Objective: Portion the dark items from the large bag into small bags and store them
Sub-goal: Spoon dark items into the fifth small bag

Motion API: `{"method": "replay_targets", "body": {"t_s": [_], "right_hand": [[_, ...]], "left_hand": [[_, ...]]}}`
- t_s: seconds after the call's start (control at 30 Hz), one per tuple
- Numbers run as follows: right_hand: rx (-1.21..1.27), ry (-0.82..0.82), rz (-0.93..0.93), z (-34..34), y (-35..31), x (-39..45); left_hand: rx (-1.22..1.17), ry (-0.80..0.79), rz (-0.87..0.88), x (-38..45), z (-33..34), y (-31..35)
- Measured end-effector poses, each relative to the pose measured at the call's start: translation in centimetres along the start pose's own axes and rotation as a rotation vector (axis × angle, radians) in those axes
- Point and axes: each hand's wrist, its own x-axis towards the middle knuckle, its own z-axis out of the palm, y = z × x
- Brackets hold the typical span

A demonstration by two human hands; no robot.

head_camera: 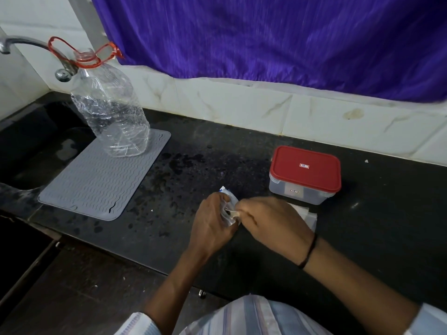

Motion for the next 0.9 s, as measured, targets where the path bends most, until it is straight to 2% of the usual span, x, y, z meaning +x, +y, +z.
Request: {"method": "replay_targets", "body": {"t_s": [0.07, 0.17, 0.33, 0.43, 0.57, 0.77, 0.9], "right_hand": [[-0.137, 0.051, -0.179, 0.0, -0.7, 0.0], [-0.239, 0.151, -0.308, 0.1, -0.5, -0.2], [-0.264, 0.301, -0.328, 0.4, 0.5, -0.9], [-0.132, 0.396, -0.205, 1.2, 1.3, -1.1], [-0.077, 0.311, -0.021, 3.9, 2.8, -1.7], [-0.284, 0.125, -0.067, 9.0, 3.2, -2.1], [-0.273, 0.010, -0.011, 11.0, 3.1, -2.5]], "left_hand": [[-0.071, -0.020, -0.006, 0.1, -0.1, -0.1], [-0.150, -0.015, -0.092, 0.2, -0.5, -0.2], [-0.271, 0.017, -0.246, 0.4, -1.3, -0.5], [-0.285, 0.044, -0.317, 0.4, -1.6, -1.1], [-0.326, 0.113, -0.363, 0.2, -2.0, -1.7], [-0.365, 0.174, -0.329, 0.0, -2.2, -1.3], [-0.370, 0.163, -0.322, 0.0, -2.1, -1.1]]}}
